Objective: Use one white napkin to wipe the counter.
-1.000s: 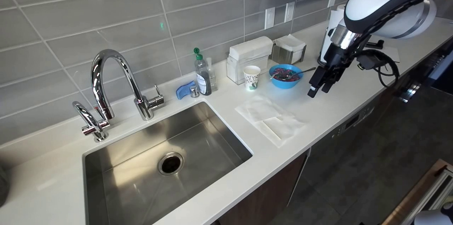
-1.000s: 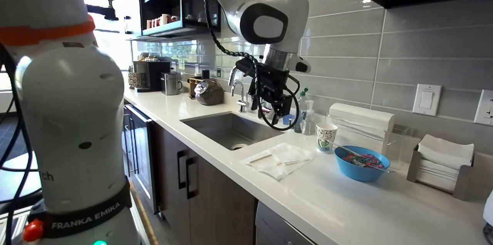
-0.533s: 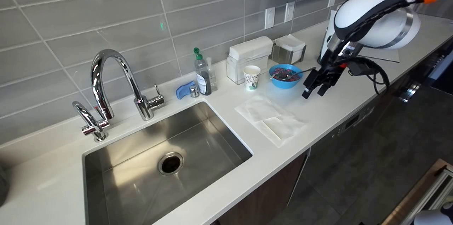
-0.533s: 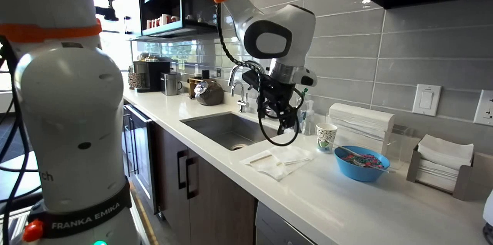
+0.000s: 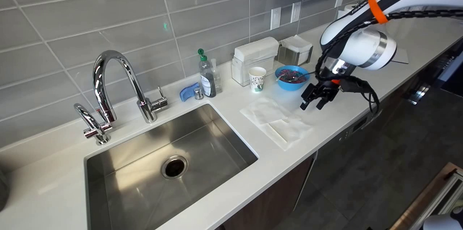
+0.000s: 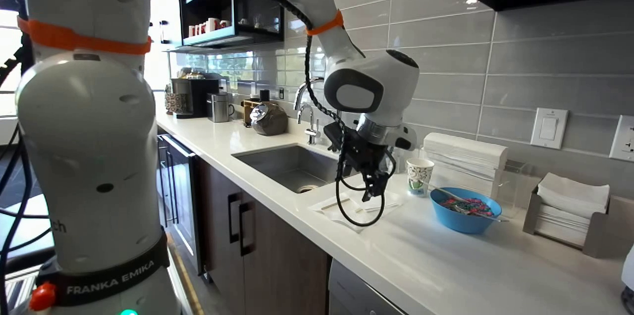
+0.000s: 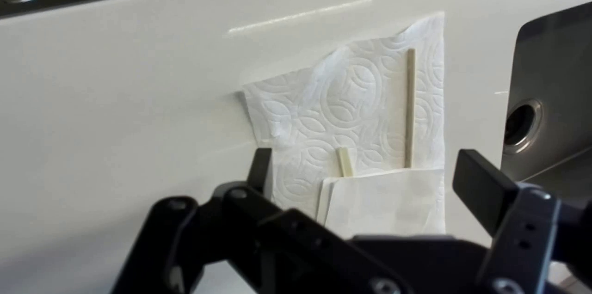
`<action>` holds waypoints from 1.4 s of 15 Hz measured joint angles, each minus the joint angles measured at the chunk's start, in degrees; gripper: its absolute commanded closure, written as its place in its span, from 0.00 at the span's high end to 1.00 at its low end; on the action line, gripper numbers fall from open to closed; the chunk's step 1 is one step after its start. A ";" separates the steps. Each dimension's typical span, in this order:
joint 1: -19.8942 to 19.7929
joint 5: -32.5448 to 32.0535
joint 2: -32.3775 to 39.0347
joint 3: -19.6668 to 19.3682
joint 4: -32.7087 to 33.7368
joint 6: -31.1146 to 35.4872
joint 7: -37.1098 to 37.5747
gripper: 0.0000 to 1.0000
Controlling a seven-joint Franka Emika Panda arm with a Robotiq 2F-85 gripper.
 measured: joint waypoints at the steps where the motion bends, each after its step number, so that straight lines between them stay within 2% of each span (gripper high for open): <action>1: -0.76 0.10 1.39 0.60 0.62 0.00 -0.01 1.00; 9: -6.09 0.16 8.90 4.01 3.92 0.00 0.13 1.00; 12: -7.83 1.99 11.21 5.39 5.02 0.00 0.15 1.00; 19: -9.55 4.16 15.33 6.96 6.73 -0.07 2.74 1.00; 20: -9.64 4.16 15.71 7.03 6.79 -0.09 3.42 0.98; 21: -9.73 4.16 15.92 7.09 6.94 -0.09 3.84 0.88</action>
